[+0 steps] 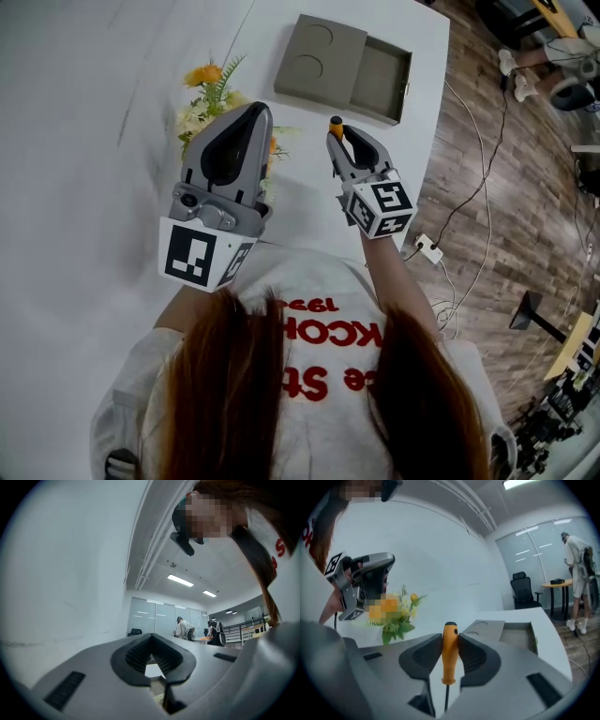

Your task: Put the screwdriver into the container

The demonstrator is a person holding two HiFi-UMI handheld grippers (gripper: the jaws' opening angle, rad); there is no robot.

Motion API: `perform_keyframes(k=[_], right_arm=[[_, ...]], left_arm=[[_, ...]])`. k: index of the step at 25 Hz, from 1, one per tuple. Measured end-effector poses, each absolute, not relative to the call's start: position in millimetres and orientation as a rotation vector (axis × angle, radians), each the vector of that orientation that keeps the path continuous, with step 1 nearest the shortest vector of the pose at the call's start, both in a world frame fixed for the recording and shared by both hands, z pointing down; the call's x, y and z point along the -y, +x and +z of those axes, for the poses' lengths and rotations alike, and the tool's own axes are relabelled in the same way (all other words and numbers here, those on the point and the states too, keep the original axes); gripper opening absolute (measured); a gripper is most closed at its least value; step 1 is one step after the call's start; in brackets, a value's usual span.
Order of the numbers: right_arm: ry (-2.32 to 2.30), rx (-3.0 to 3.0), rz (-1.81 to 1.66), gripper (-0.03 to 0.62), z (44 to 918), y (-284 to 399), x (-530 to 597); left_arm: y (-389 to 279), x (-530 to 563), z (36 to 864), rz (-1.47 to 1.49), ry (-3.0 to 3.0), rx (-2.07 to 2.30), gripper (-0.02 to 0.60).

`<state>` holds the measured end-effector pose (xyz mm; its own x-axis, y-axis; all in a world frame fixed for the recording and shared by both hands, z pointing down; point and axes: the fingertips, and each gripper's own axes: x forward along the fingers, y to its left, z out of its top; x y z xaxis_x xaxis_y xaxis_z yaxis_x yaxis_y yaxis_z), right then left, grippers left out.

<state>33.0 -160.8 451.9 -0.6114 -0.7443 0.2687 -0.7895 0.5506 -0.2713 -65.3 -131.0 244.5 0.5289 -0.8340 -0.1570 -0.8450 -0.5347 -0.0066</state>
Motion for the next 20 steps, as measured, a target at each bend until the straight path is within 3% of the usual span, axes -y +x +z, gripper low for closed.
perform_keyframes(k=[11,20], right_arm=[[1.618,2.86,0.276,0.112,330,84,160],[1.794,2.775,0.132,0.112,298,125,147]], left_arm=[[-48,131,241,0.216,-2.7,-1.427,0.006],[-34,142,248,0.209,-2.734,-1.394,0.006]])
